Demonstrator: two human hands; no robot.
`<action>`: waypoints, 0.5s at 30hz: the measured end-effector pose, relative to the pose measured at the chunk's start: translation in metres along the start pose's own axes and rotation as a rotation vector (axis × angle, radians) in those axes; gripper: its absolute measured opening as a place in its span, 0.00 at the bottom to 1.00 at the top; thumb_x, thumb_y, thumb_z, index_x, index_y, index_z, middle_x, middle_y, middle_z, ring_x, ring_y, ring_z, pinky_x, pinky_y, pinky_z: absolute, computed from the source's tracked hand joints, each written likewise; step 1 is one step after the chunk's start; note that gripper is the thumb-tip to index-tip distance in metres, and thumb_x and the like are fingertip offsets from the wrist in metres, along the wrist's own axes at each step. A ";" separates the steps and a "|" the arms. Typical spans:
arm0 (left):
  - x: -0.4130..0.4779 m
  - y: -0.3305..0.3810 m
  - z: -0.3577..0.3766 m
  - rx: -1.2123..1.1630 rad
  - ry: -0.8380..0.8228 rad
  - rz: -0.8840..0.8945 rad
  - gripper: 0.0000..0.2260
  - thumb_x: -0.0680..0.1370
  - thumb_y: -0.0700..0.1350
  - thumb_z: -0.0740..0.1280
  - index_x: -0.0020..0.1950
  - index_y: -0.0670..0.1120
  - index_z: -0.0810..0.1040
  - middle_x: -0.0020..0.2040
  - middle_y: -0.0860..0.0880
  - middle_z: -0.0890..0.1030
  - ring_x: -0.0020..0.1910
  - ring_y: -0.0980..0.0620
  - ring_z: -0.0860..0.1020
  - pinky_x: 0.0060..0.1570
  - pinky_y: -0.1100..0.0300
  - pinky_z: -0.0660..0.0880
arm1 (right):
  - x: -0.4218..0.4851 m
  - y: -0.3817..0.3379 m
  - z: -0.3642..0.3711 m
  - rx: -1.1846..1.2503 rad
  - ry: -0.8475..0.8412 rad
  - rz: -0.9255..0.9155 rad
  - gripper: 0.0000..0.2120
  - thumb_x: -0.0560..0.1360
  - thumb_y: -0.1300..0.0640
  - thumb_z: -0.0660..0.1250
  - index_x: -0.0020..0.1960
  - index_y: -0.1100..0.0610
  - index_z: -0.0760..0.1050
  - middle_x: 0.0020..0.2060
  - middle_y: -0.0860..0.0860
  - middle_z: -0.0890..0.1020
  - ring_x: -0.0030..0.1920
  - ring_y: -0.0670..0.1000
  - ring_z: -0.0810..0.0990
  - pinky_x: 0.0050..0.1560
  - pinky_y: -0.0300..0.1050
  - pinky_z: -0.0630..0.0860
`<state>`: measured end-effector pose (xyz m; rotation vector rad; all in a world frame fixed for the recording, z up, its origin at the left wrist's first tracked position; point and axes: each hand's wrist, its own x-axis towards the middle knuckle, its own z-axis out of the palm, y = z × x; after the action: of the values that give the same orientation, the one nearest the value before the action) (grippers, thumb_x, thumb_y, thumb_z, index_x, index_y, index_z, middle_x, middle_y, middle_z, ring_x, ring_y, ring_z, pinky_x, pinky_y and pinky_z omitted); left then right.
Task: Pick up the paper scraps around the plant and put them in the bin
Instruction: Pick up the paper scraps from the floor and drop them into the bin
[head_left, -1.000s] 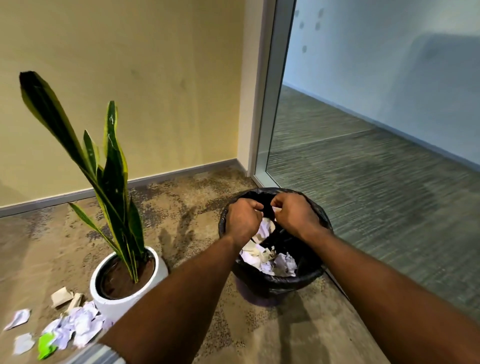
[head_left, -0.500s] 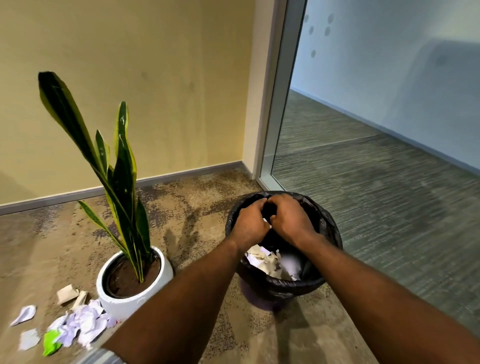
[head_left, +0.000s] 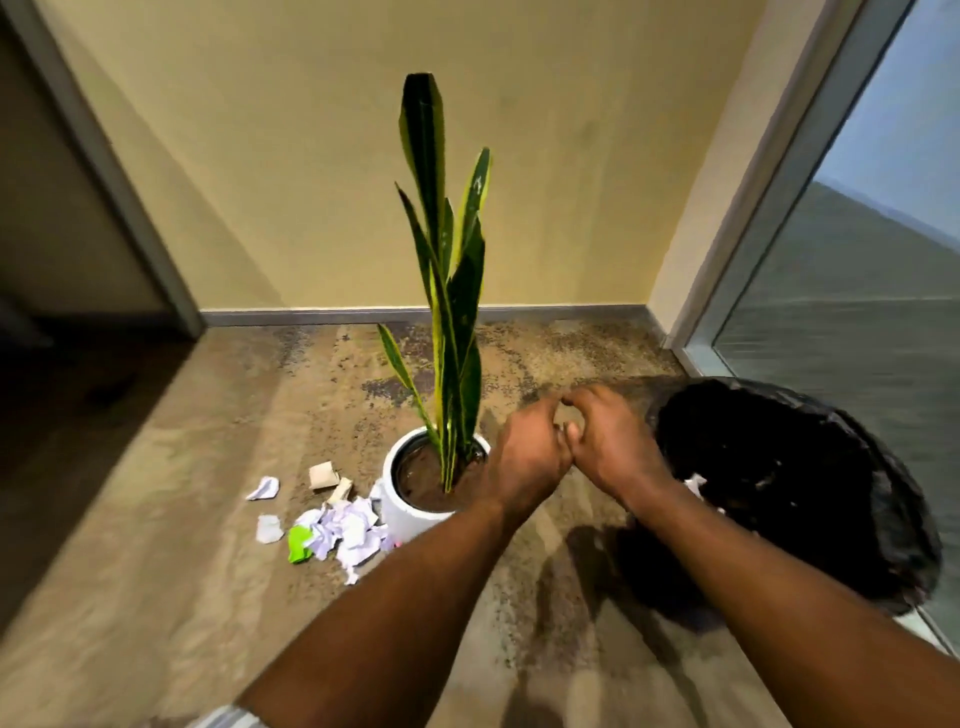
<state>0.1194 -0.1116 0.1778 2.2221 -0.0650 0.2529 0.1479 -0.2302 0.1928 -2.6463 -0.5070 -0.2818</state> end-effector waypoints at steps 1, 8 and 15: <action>-0.008 -0.019 -0.013 0.020 0.044 -0.015 0.21 0.75 0.42 0.61 0.68 0.50 0.73 0.55 0.46 0.83 0.50 0.49 0.81 0.47 0.60 0.75 | 0.001 -0.016 0.016 0.021 -0.019 -0.027 0.18 0.74 0.59 0.67 0.64 0.55 0.75 0.58 0.52 0.78 0.58 0.53 0.76 0.58 0.50 0.76; -0.073 -0.148 -0.079 0.172 0.236 -0.269 0.13 0.73 0.49 0.61 0.54 0.51 0.80 0.50 0.48 0.84 0.49 0.48 0.80 0.44 0.58 0.74 | -0.015 -0.115 0.128 0.190 -0.151 -0.224 0.12 0.72 0.63 0.67 0.55 0.59 0.79 0.51 0.56 0.80 0.54 0.57 0.78 0.56 0.48 0.71; -0.108 -0.264 -0.086 0.367 0.024 -0.461 0.15 0.75 0.44 0.66 0.63 0.49 0.76 0.59 0.45 0.79 0.58 0.44 0.78 0.53 0.55 0.73 | -0.046 -0.148 0.222 0.147 -0.386 -0.219 0.11 0.76 0.60 0.63 0.57 0.59 0.76 0.53 0.57 0.78 0.55 0.59 0.77 0.54 0.49 0.71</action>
<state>0.0361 0.1144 0.0029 2.5163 0.5401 0.0350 0.0737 -0.0209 0.0385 -2.5069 -0.9062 0.2023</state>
